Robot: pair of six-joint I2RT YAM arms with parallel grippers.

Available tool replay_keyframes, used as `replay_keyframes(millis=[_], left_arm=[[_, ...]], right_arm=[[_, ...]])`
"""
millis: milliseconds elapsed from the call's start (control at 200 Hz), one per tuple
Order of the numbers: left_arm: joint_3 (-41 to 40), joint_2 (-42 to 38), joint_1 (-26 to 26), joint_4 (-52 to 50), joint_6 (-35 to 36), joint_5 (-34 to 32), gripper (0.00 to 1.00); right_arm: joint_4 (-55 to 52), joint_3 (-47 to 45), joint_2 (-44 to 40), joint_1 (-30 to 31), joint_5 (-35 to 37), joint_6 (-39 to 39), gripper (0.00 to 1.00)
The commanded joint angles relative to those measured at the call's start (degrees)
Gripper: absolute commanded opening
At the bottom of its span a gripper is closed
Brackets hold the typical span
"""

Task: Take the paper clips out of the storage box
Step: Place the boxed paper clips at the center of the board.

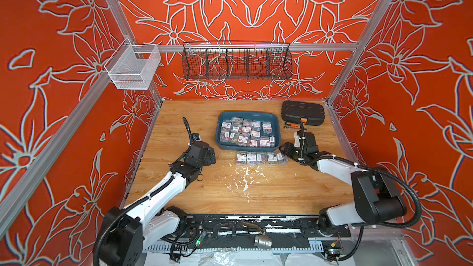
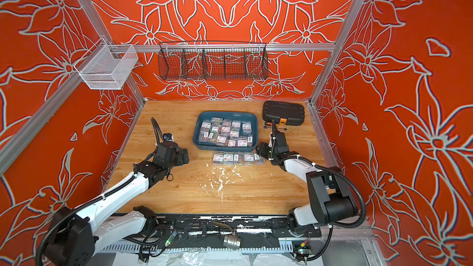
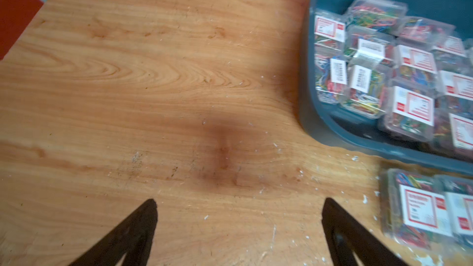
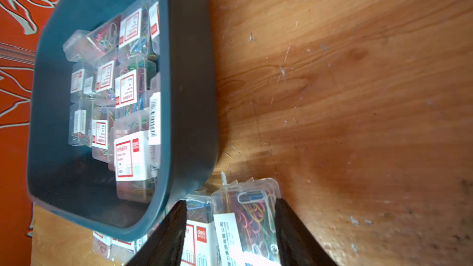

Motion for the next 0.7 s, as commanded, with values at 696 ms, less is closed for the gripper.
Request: replay_keyframes(millis=[696], left_arm=[[0.45, 3.54, 0.87, 1.52, -4.85, -0.59, 0.98]], right_arm=[[-14.91, 4.59, -13.54, 5.19, 14.85, -0.44, 0.58]])
